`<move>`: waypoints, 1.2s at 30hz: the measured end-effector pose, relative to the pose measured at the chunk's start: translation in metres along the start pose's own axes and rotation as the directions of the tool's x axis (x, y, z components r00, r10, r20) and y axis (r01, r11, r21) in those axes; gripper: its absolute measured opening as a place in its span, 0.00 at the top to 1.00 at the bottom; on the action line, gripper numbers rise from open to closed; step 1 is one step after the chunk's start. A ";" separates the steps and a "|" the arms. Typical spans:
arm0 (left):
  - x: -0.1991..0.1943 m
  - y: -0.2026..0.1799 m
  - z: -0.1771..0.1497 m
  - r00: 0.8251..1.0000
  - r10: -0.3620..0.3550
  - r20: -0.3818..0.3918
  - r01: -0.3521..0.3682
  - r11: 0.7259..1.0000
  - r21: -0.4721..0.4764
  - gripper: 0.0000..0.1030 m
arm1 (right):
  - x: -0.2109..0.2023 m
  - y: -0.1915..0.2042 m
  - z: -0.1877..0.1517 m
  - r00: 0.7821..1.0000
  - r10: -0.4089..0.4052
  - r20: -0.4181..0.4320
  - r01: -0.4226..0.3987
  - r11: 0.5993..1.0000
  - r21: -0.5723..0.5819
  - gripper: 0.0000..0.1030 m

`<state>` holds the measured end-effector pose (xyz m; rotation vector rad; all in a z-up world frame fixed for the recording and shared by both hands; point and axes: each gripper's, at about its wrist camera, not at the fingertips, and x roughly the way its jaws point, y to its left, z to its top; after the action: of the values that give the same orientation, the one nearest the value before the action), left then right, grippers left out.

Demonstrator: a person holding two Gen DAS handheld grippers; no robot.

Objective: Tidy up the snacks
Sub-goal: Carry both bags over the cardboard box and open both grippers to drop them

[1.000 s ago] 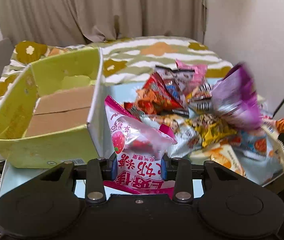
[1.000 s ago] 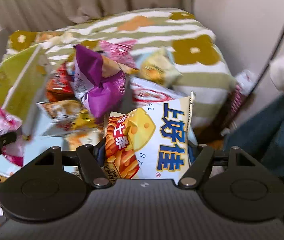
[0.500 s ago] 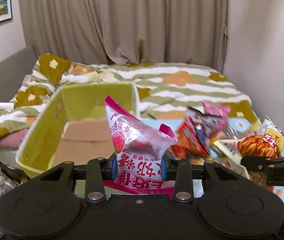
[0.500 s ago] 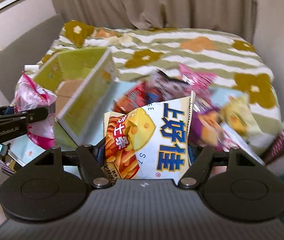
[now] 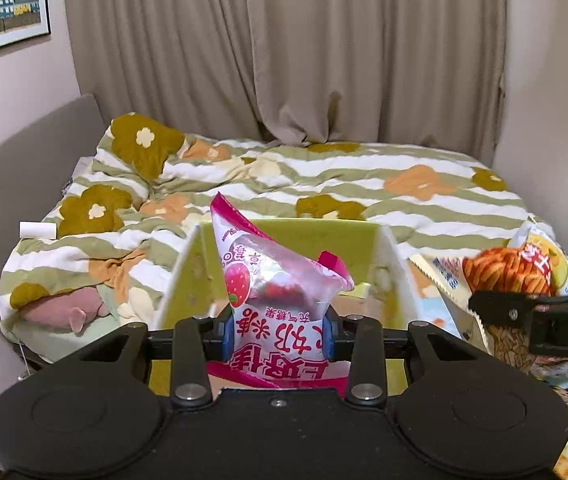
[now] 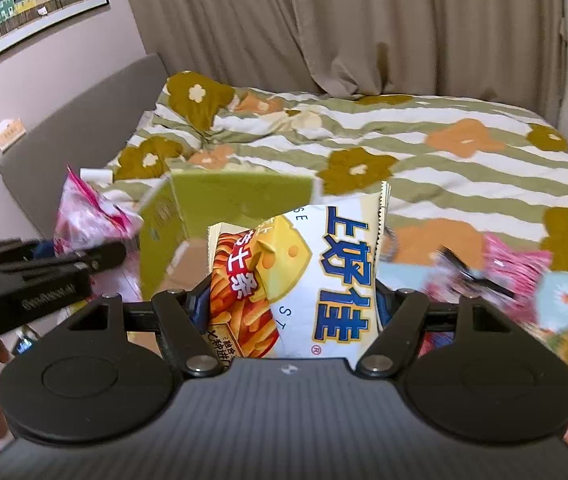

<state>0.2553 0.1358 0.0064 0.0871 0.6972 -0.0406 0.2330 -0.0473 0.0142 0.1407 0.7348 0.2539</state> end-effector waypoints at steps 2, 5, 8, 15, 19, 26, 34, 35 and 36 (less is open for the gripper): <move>0.019 0.012 0.007 1.000 -0.009 -0.021 0.009 1.000 0.005 0.59 | 0.018 0.011 0.012 1.000 0.007 -0.007 -0.007 1.000 0.018 0.16; 0.053 0.026 0.016 0.997 -0.036 -0.070 0.036 0.999 0.005 0.59 | 0.048 0.027 0.028 1.000 -0.005 -0.023 0.006 0.999 0.038 0.16; 0.087 0.038 0.021 0.991 -0.066 -0.117 0.066 0.998 0.004 0.59 | 0.074 0.039 0.037 0.999 -0.032 -0.042 0.035 0.998 0.052 0.16; 0.137 0.046 0.017 0.974 -0.127 -0.188 0.131 0.991 0.008 0.41 | 0.112 0.049 0.041 0.991 -0.096 -0.092 0.102 0.992 0.070 0.16; 0.132 0.051 0.015 0.983 -0.107 -0.150 0.113 0.993 0.028 0.00 | 0.125 0.049 0.042 0.988 -0.115 -0.106 0.123 0.990 0.075 0.16; 0.109 0.062 0.011 0.989 -0.078 -0.128 0.080 0.997 0.008 0.00 | 0.140 0.054 0.045 0.989 -0.107 -0.105 0.111 0.993 0.029 0.15; 0.087 0.070 0.012 0.996 -0.014 -0.092 0.010 0.999 -0.040 0.00 | 0.154 0.062 0.056 0.985 0.015 -0.174 -0.019 1.000 -0.018 0.15; 0.088 0.071 0.012 0.996 -0.006 -0.094 0.002 0.999 -0.042 0.00 | 0.157 0.063 0.058 0.984 0.024 -0.176 -0.027 1.000 -0.011 0.16; 0.090 0.071 0.012 0.995 0.003 -0.099 -0.007 0.999 -0.044 0.00 | 0.161 0.065 0.059 0.985 0.024 -0.171 -0.027 1.000 -0.012 0.16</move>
<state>0.3363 0.2051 -0.0373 0.0490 0.7967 -0.0165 0.3762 0.0571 -0.0321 0.1156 0.9020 0.2982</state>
